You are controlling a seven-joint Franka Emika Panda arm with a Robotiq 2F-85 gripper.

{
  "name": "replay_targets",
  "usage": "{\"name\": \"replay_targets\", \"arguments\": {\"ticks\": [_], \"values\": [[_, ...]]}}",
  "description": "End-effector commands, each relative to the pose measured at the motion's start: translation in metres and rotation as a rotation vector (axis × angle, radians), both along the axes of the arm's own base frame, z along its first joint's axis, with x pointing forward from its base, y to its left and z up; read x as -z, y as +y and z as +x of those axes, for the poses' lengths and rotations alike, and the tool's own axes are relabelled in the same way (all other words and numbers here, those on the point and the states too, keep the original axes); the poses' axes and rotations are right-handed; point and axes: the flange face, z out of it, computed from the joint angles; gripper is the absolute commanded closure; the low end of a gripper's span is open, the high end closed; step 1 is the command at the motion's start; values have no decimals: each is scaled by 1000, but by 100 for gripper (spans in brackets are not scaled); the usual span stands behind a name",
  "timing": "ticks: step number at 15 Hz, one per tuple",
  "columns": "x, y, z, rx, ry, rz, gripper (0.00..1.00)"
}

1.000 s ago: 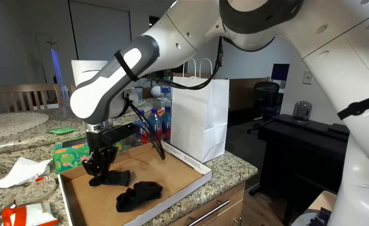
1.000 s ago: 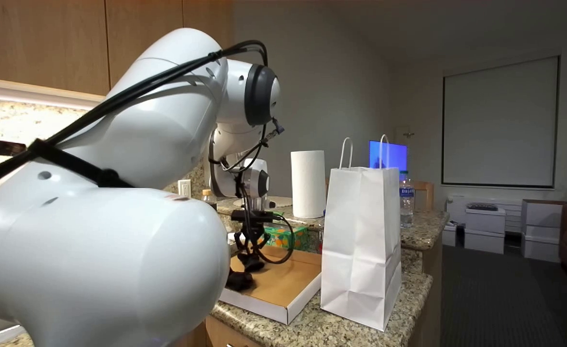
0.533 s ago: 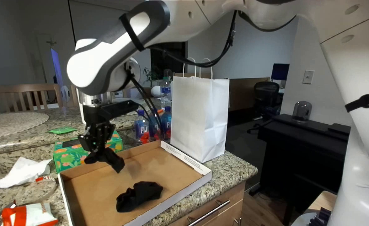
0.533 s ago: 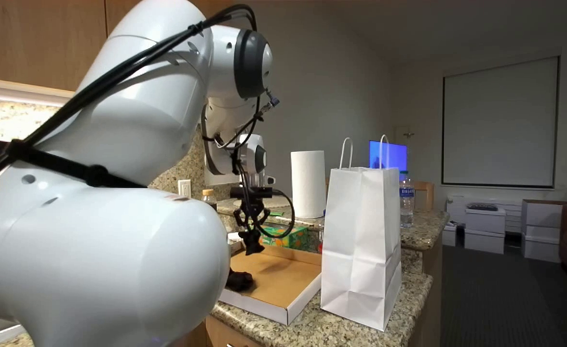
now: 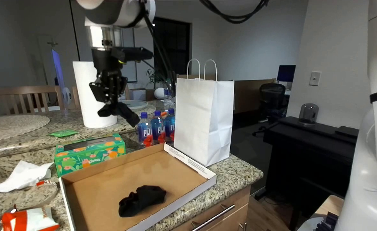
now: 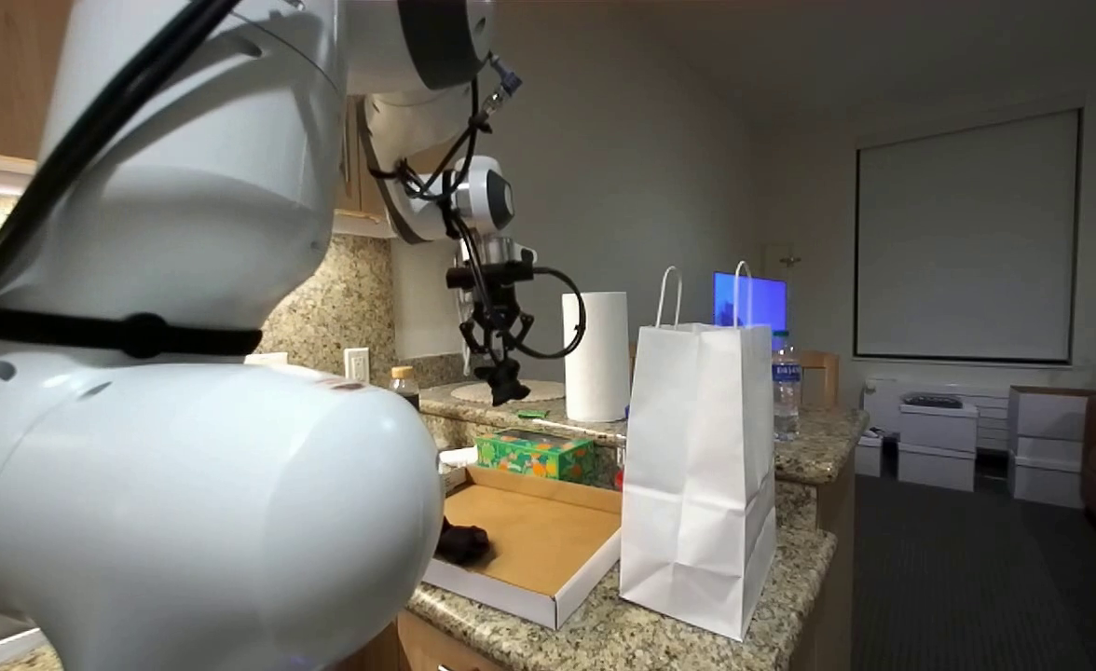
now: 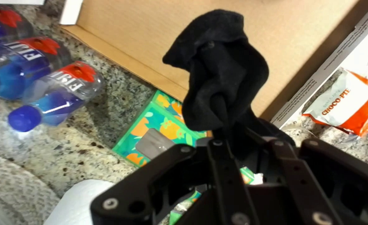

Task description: Put the black socks in the white bag

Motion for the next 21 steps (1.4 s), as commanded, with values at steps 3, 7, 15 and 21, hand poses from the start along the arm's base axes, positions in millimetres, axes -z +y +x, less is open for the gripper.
{"name": "replay_targets", "arguments": {"ticks": [3, 7, 15, 21], "values": [[-94, -45, -17, 45, -63, -43, 92], [-145, -74, -16, 130, -94, -49, 92], [-218, -184, -8, 465, -214, 92, 92], [-241, -290, -33, 756, -246, 232, 92]]}}
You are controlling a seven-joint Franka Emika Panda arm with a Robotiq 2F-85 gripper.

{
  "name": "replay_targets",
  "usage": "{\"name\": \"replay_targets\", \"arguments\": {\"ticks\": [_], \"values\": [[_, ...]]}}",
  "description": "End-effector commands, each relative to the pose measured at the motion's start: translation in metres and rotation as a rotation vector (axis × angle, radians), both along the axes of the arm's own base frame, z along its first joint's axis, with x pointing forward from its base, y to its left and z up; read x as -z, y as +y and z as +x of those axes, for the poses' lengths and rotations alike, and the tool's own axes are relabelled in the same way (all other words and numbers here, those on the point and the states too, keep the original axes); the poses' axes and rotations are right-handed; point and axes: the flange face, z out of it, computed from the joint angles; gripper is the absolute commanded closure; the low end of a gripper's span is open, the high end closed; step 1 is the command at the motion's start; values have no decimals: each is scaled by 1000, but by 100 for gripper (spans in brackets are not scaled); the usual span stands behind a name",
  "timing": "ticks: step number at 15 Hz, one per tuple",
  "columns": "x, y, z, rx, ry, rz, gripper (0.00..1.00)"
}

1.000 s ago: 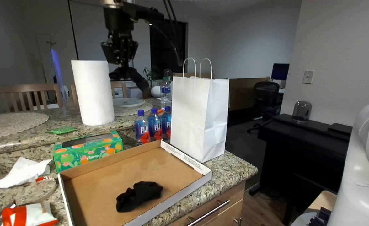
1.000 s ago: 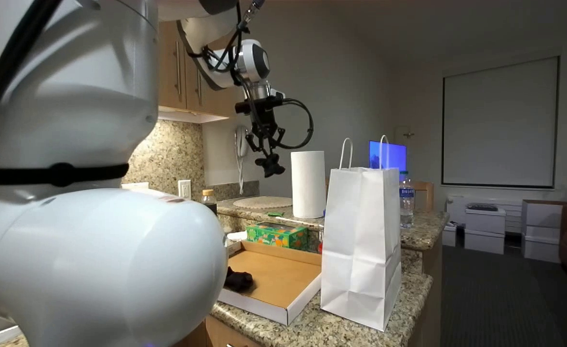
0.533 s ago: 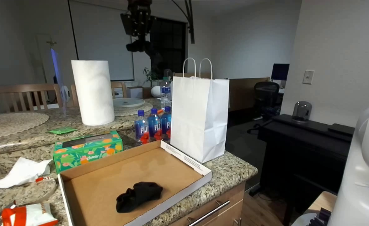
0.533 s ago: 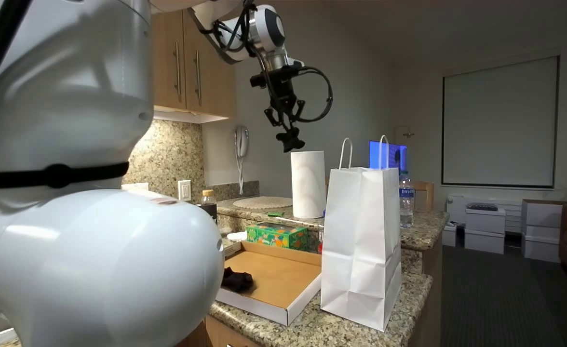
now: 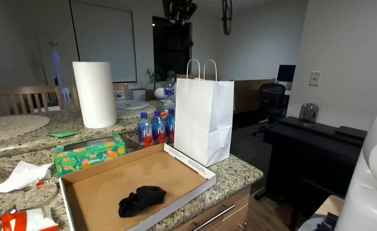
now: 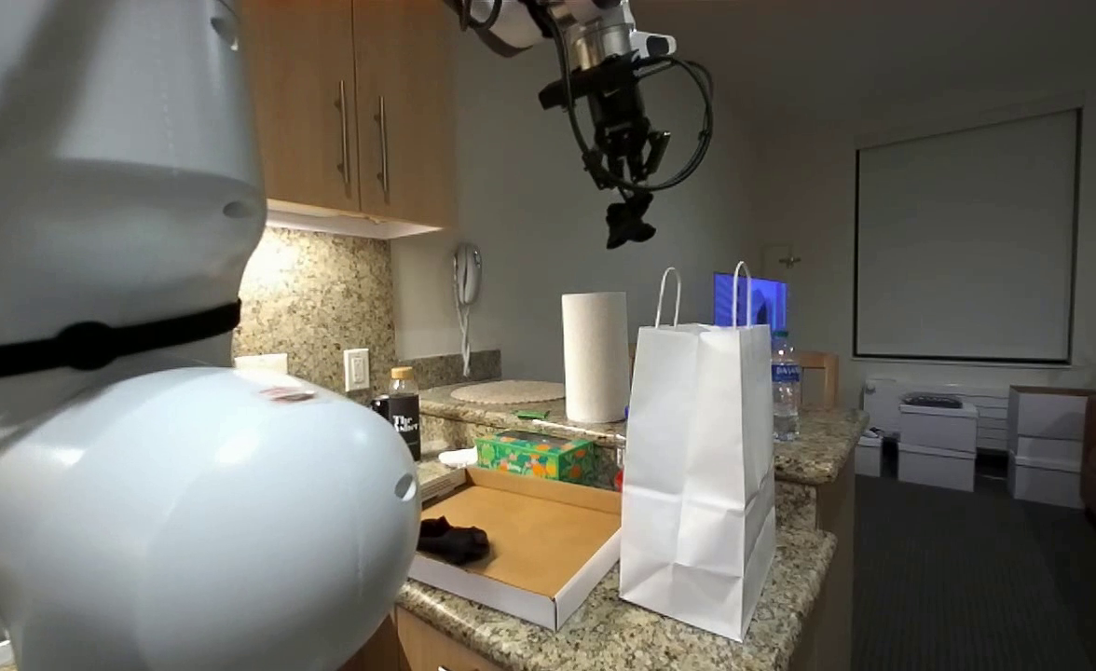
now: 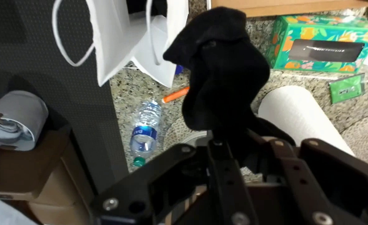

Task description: Put the black socks in the white bag

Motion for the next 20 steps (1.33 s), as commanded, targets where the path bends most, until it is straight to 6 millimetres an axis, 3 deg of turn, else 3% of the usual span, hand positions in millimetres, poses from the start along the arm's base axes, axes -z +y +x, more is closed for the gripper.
{"name": "replay_targets", "arguments": {"ticks": [1, 4, 8, 12, 16, 17, 18, 20], "values": [[2, -52, -23, 167, -32, 106, 92], [18, -86, -28, 278, -38, 138, 92], [56, -120, -21, 389, -16, 187, 92], [90, -136, -12, 448, 22, 202, 92], [102, -131, -6, 446, 35, 196, 92], [102, -129, -7, 438, 31, 194, 64], [100, -126, -7, 432, 28, 193, 63], [96, -123, -11, 424, 19, 192, 51]]}}
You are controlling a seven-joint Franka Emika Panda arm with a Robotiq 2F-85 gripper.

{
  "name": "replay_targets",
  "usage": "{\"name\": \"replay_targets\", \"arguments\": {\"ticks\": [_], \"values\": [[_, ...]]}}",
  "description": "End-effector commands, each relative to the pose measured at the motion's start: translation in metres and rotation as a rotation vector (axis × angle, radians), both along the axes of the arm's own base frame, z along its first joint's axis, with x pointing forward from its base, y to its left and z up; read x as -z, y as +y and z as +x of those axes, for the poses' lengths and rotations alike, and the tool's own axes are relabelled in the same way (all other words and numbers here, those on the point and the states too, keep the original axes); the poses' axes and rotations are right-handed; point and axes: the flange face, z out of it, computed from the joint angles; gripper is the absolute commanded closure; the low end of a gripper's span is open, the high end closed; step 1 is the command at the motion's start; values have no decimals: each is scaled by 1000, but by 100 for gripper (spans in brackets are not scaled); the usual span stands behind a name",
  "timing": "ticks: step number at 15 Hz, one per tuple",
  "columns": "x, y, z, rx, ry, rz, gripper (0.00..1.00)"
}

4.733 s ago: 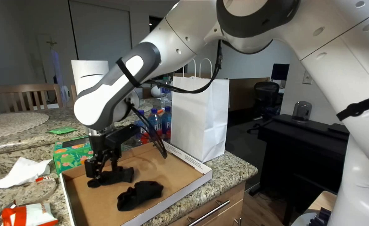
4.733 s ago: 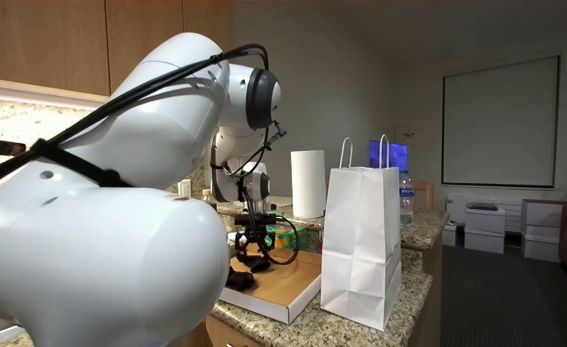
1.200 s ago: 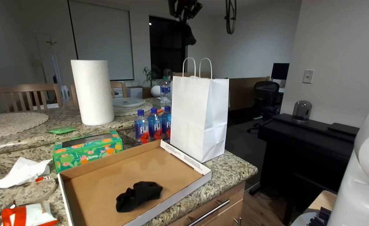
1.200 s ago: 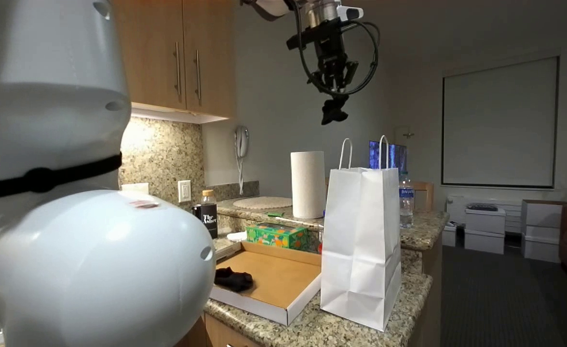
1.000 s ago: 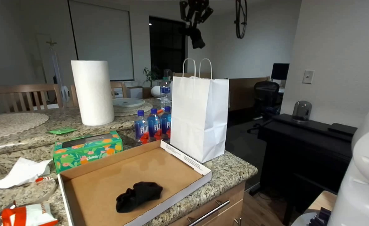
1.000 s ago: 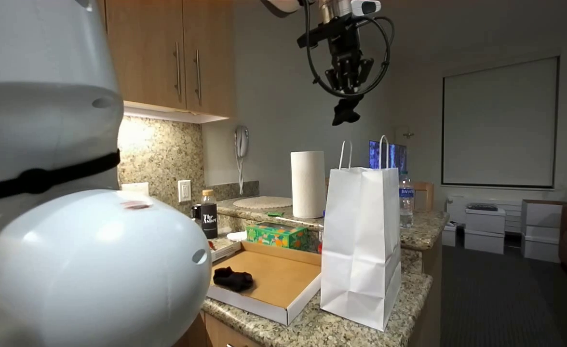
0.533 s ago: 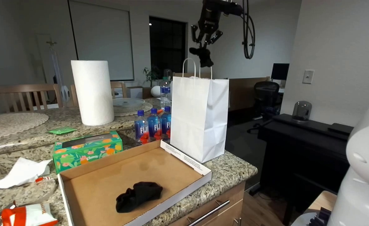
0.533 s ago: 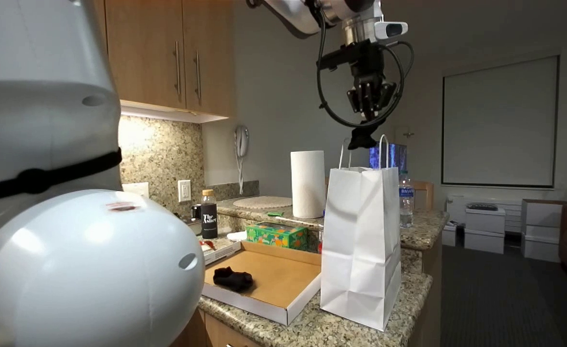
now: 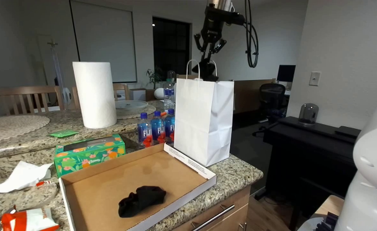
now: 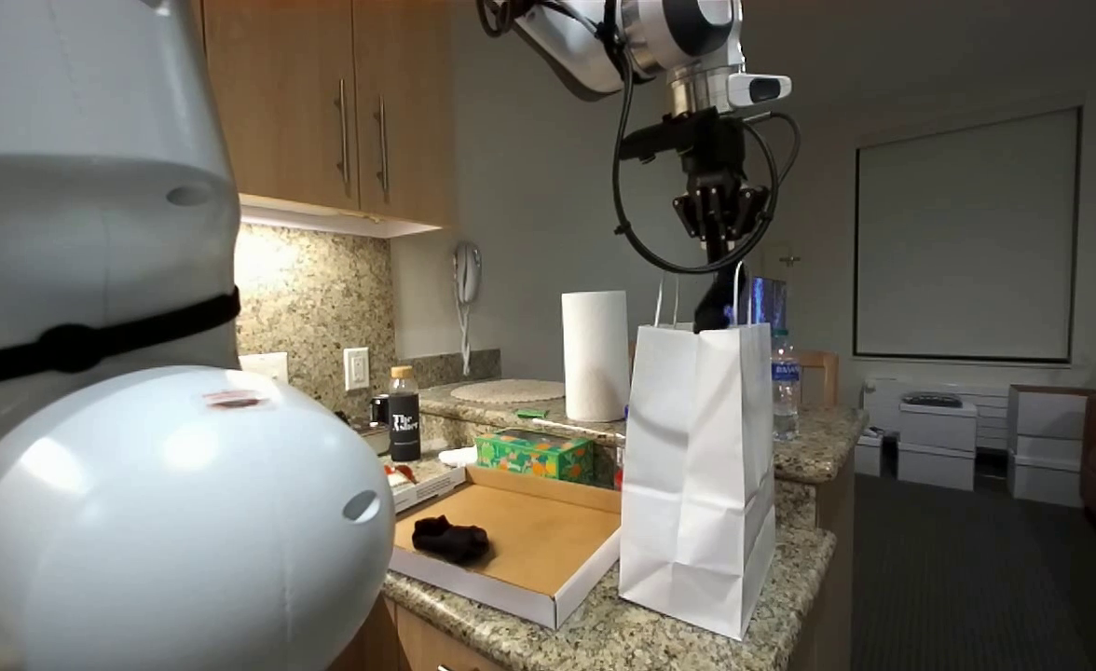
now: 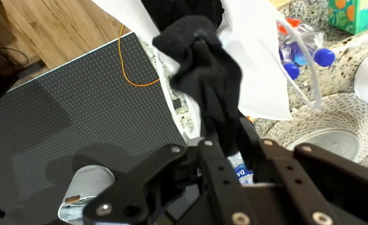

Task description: Put the black socks in the white bag

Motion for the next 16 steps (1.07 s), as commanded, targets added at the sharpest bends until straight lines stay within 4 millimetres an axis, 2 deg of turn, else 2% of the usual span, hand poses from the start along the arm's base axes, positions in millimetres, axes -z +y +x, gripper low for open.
{"name": "replay_targets", "arguments": {"ticks": [1, 5, 8, 11, 13, 16], "values": [[-6, 8, -7, 9, -37, 16, 44], [-17, 17, -15, -22, -63, 9, 20], [-30, 42, -22, -102, -82, -21, 1], [-42, 90, -32, -244, -95, -73, 0], [-44, 132, -37, -352, -83, -99, 0], [-29, 198, -41, -511, -51, -112, 0]]}}
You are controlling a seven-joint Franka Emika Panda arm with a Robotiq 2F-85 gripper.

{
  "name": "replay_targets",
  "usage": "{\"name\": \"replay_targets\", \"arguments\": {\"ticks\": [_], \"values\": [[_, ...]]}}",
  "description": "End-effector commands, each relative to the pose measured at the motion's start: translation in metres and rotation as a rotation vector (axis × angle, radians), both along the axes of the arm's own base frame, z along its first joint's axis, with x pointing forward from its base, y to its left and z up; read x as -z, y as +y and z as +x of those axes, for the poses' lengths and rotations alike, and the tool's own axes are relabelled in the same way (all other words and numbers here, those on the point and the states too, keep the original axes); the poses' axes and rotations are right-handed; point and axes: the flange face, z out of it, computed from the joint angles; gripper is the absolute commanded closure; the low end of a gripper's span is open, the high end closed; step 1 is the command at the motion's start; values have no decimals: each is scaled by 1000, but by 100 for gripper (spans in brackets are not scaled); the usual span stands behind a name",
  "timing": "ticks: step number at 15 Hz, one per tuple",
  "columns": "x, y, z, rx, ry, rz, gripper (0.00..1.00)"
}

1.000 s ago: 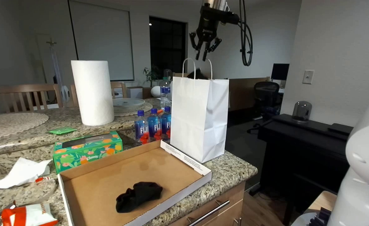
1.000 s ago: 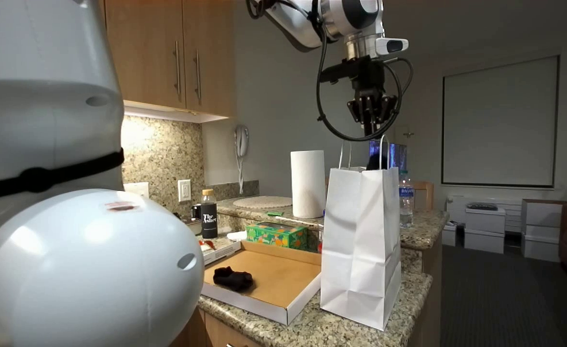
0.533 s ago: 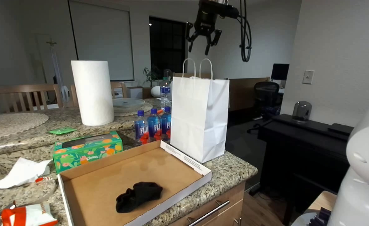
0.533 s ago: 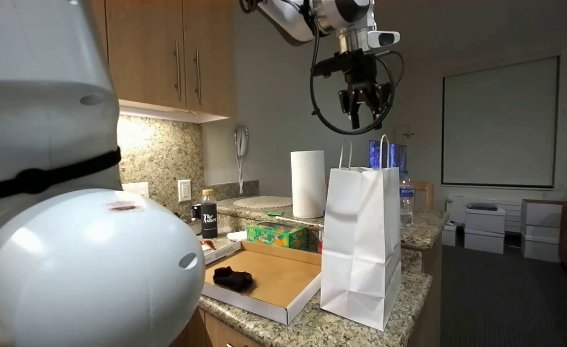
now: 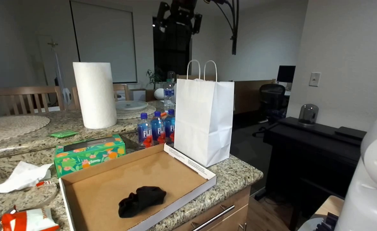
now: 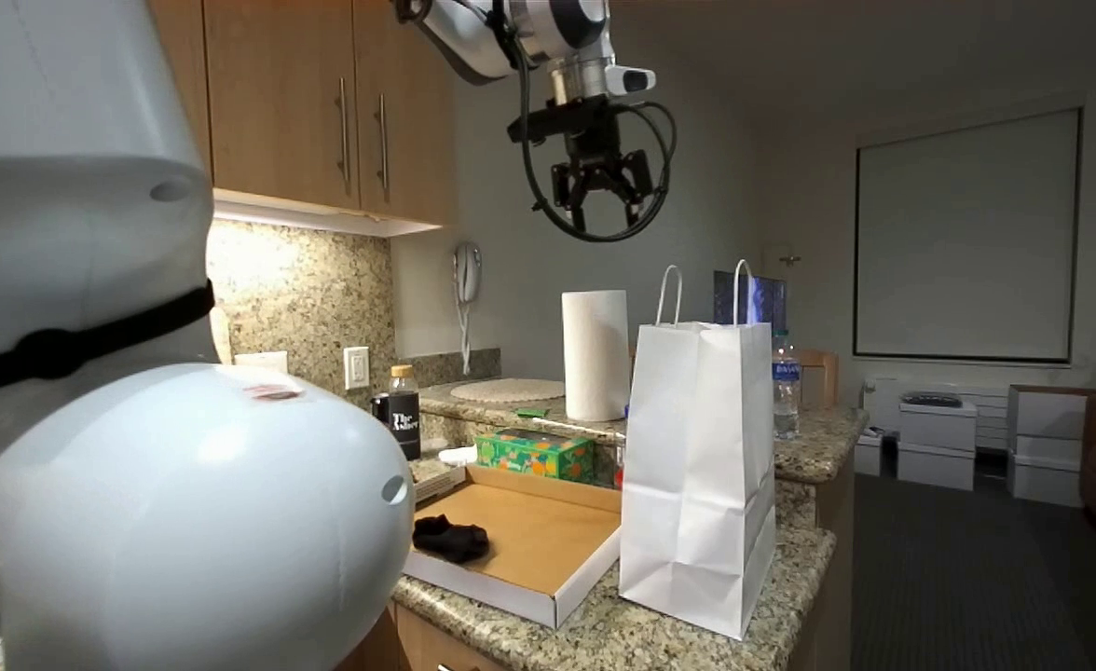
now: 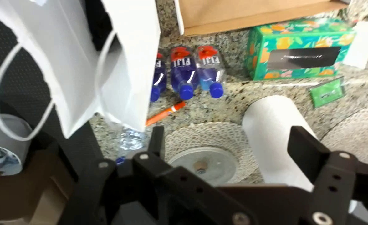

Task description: Put the black socks in the white bag

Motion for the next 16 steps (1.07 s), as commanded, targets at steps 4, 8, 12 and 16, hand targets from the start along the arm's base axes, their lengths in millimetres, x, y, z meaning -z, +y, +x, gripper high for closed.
{"name": "replay_targets", "arguments": {"ticks": [4, 8, 12, 16], "values": [[62, 113, -9, -336, 94, -84, 0], [147, 149, 3, -510, 208, -167, 0], [250, 178, 21, -555, 238, -243, 0], [333, 209, 23, -639, 257, -176, 0]]}}
